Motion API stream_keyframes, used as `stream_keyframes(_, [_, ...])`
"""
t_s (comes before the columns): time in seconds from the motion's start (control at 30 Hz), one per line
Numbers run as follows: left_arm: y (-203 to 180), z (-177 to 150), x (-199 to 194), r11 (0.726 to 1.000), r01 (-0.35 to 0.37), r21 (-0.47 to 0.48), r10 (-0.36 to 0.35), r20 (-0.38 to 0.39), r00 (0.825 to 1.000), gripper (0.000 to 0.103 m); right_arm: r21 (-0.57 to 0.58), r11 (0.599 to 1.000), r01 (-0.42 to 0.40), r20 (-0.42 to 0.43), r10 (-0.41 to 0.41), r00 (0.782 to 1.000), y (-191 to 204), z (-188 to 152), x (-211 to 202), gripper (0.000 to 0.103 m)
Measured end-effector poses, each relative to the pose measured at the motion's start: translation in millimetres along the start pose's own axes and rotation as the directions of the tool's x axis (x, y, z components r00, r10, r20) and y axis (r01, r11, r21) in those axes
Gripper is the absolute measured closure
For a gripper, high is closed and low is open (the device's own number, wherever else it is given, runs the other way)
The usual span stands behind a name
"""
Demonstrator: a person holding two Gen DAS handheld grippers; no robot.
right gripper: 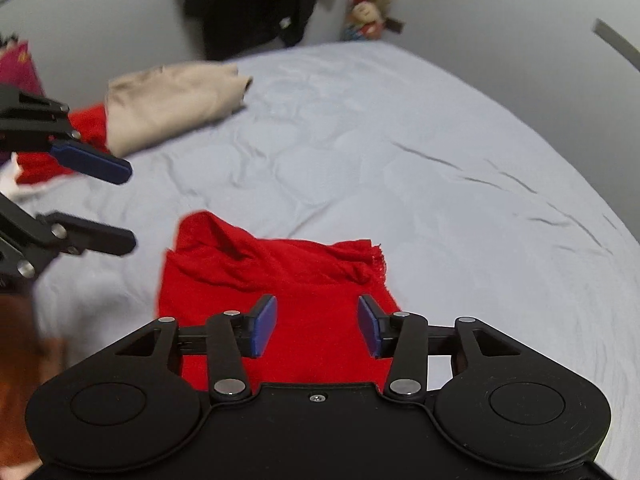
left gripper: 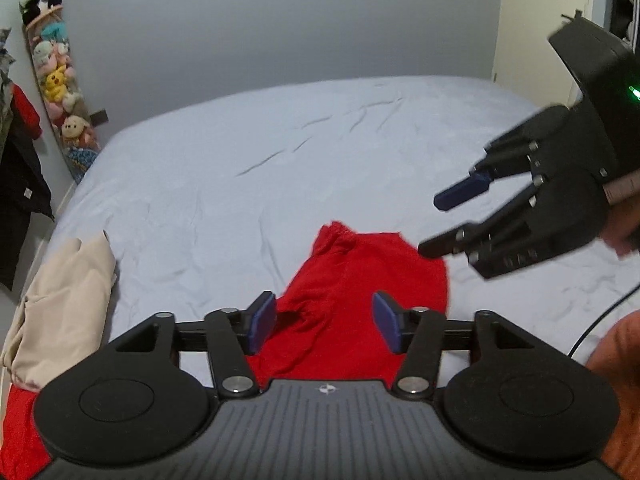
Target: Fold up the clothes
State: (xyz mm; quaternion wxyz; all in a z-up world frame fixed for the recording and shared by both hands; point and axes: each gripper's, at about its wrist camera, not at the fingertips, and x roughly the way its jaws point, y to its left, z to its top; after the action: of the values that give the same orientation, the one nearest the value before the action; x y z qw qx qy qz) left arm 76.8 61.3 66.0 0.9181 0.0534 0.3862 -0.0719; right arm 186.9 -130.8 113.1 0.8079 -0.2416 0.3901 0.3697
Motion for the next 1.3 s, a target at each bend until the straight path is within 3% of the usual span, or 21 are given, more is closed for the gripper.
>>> stream_keyframes(0.37, [-39.5, -11.9, -57.0, 0.998, -0.057, -0.025, 0.059, 0.056, 0.997, 0.026, 0.185, 0.983, 0.020, 0.128, -0.044, 0.991, 42.7, -62.3, -90.7, 0.028])
stream_keyframes(0.5, [-54.9, -14.7, -75.7, 0.996, -0.091, -0.009, 0.091, 0.075, 0.993, 0.024, 0.256, 0.966, -0.014, 0.149, -0.025, 0.989, 49.3, -83.5, -108.7, 0.025])
stream_keyframes(0.57, [-60.9, -17.7, -80.5, 0.994, -0.108, -0.007, 0.108, 0.083, 0.991, 0.024, 0.299, 0.954, -0.018, 0.145, -0.027, 0.989, 54.0, -95.0, -116.5, 0.013])
stream_keyframes(0.63, [-65.5, -21.7, -82.4, 0.993, -0.114, -0.018, 0.115, 0.089, 0.989, 0.022, 0.334, 0.943, -0.017, 0.153, -0.036, 0.988, 58.9, -105.2, -122.7, 0.008])
stream_keyframes(0.73, [-70.8, -29.9, -81.3, 0.993, -0.113, -0.037, 0.116, 0.091, 0.989, 0.016, 0.371, 0.928, -0.032, 0.170, -0.034, 0.985, 64.6, -118.1, -128.0, 0.007])
stream_keyframes(0.8, [-73.0, -33.8, -79.1, 0.993, -0.113, -0.043, 0.116, 0.090, 0.989, 0.005, 0.397, 0.917, -0.044, 0.183, -0.032, 0.983, 68.1, -126.6, -131.0, 0.005])
stream_keyframes(0.87, [-76.2, -39.9, -77.7, 0.993, -0.111, -0.049, 0.115, 0.092, 0.989, 0.001, 0.424, 0.904, -0.047, 0.195, -0.041, 0.980, 71.9, -134.7, -132.4, 0.004])
stream_keyframes(1.07, [-74.0, -56.8, -68.3, 0.987, -0.134, -0.092, 0.141, 0.073, 0.987, 0.001, 0.480, 0.877, -0.008, 0.200, -0.100, 0.975, 84.6, -154.8, -132.6, 0.004])
stream_keyframes(1.3, [-68.0, -77.0, -54.1, 0.964, -0.196, -0.180, 0.213, 0.081, 0.974, 0.000, 0.566, 0.819, 0.087, 0.127, -0.191, 0.973, 90.6, -174.3, -115.4, 0.004])
